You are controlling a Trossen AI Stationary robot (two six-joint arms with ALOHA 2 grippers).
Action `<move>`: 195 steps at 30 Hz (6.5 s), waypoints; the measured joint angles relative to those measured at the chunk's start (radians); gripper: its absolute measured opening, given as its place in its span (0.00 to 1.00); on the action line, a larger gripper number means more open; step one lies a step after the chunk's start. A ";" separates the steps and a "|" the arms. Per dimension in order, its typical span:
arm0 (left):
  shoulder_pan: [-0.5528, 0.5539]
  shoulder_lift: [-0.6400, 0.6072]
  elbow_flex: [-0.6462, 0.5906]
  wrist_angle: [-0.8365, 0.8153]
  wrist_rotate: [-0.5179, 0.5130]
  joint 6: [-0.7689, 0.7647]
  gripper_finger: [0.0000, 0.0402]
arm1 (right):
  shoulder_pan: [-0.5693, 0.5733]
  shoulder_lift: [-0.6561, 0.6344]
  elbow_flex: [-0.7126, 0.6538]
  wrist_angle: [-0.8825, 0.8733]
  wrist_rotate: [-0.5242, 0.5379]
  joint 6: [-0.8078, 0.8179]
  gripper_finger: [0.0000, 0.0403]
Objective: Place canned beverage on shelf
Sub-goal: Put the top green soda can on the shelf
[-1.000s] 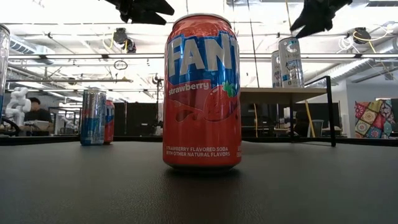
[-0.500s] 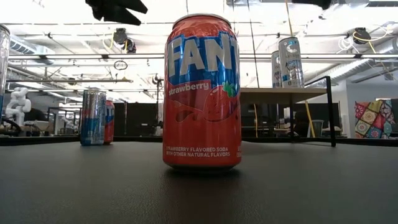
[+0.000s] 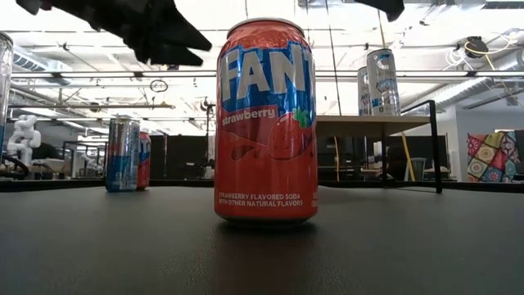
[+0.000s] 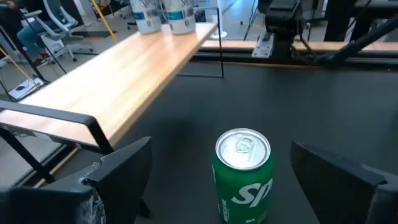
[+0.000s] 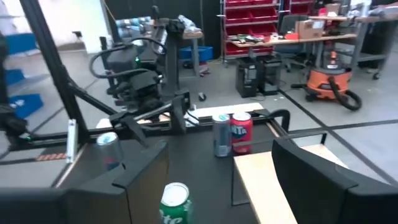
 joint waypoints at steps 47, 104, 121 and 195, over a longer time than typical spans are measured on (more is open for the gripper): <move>0.087 0.282 0.000 0.240 0.242 0.026 0.93 | 0.488 0.635 0.000 0.297 0.573 0.108 0.67; 0.110 0.282 0.000 0.291 0.255 0.055 0.94 | 0.420 0.748 -0.001 0.417 0.438 0.072 0.70; 0.190 0.295 0.061 0.477 0.579 0.112 0.99 | 0.414 0.586 0.054 0.317 0.280 -0.092 0.71; 0.220 0.383 0.103 0.524 0.324 0.122 0.81 | 0.375 0.586 0.083 0.342 0.461 0.057 0.67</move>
